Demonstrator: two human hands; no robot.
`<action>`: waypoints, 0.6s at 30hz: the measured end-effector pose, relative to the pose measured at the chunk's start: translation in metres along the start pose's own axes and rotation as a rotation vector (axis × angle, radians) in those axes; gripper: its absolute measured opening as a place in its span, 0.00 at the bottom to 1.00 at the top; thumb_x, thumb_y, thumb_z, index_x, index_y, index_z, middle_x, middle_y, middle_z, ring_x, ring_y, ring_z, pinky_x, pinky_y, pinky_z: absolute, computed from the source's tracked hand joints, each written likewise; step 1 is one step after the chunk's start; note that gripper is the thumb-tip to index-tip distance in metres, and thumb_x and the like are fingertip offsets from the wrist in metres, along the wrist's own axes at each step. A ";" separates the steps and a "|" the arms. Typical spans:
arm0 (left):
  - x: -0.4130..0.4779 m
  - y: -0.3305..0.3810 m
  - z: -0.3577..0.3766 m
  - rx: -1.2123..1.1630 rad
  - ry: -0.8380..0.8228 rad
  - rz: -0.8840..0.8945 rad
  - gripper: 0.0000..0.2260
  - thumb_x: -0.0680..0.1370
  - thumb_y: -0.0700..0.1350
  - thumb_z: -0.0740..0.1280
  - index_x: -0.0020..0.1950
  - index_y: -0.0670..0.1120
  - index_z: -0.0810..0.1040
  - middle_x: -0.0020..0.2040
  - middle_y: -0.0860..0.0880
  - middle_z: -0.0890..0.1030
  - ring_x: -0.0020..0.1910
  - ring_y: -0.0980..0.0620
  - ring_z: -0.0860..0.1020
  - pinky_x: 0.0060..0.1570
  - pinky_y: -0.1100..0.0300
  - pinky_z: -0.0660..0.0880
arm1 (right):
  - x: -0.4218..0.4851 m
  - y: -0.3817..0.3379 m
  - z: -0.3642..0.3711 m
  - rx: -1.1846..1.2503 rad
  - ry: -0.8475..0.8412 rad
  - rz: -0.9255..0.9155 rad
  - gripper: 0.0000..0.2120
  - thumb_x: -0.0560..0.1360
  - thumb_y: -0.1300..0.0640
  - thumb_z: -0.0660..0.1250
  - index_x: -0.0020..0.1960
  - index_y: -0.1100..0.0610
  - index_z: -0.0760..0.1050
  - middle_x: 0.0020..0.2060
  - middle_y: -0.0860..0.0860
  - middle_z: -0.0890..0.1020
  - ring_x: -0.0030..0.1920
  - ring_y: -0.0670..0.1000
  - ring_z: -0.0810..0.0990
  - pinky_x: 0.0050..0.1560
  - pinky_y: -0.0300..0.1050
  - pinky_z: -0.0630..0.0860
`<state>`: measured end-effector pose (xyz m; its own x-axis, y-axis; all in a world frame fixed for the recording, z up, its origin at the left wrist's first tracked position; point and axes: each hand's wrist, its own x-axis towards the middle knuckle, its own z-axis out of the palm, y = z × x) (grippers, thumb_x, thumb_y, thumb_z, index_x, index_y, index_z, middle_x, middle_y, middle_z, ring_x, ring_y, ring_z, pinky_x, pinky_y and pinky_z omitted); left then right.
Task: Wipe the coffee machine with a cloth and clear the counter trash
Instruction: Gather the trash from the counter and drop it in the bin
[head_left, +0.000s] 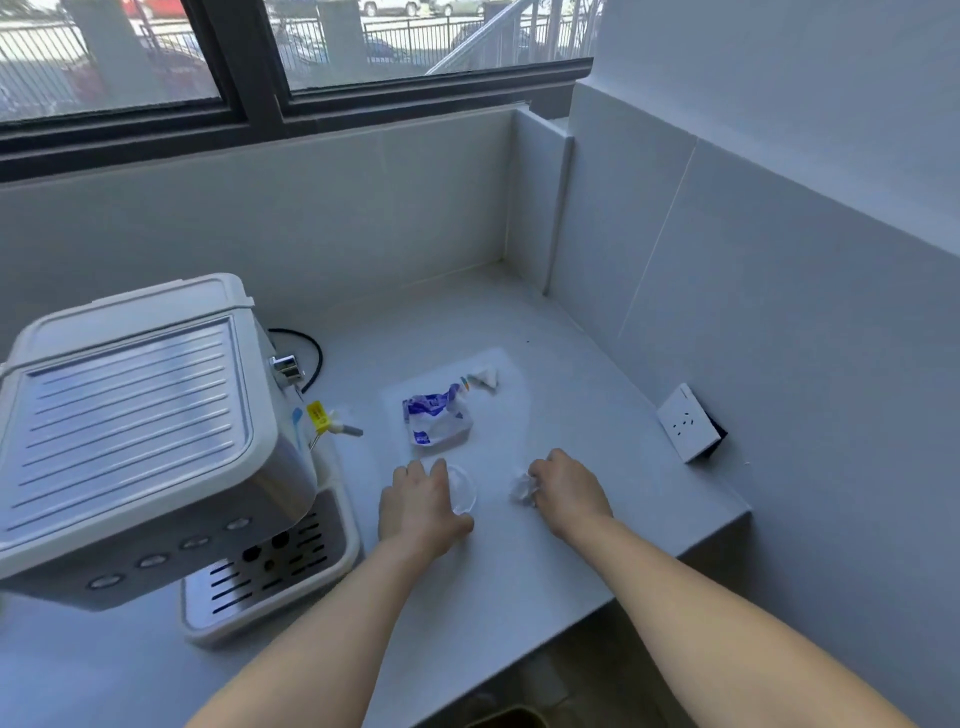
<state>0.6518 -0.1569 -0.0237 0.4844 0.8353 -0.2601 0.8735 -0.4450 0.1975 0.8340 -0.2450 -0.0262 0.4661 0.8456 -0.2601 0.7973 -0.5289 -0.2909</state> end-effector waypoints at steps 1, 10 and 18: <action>-0.004 0.001 0.001 -0.012 0.004 -0.003 0.33 0.67 0.60 0.67 0.70 0.50 0.66 0.60 0.45 0.73 0.60 0.44 0.69 0.51 0.52 0.71 | -0.004 0.002 0.002 0.026 0.021 -0.015 0.10 0.75 0.63 0.60 0.53 0.60 0.76 0.50 0.57 0.75 0.49 0.61 0.76 0.43 0.49 0.73; -0.072 0.029 0.011 -0.115 0.144 -0.053 0.28 0.67 0.58 0.68 0.63 0.47 0.71 0.53 0.46 0.74 0.55 0.45 0.70 0.43 0.55 0.71 | -0.054 0.027 -0.004 0.118 0.086 -0.179 0.09 0.75 0.60 0.61 0.52 0.58 0.78 0.48 0.57 0.74 0.46 0.61 0.77 0.43 0.49 0.73; -0.166 0.059 0.034 -0.224 0.283 -0.114 0.31 0.69 0.57 0.69 0.69 0.47 0.70 0.61 0.46 0.74 0.61 0.45 0.69 0.55 0.54 0.72 | -0.115 0.055 -0.005 0.179 0.062 -0.343 0.10 0.76 0.58 0.63 0.55 0.54 0.79 0.46 0.51 0.73 0.46 0.56 0.77 0.41 0.44 0.67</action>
<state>0.6242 -0.3331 -0.0011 0.3249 0.9454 -0.0272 0.8732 -0.2888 0.3926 0.8259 -0.3707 -0.0080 0.2110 0.9753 -0.0652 0.8339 -0.2144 -0.5085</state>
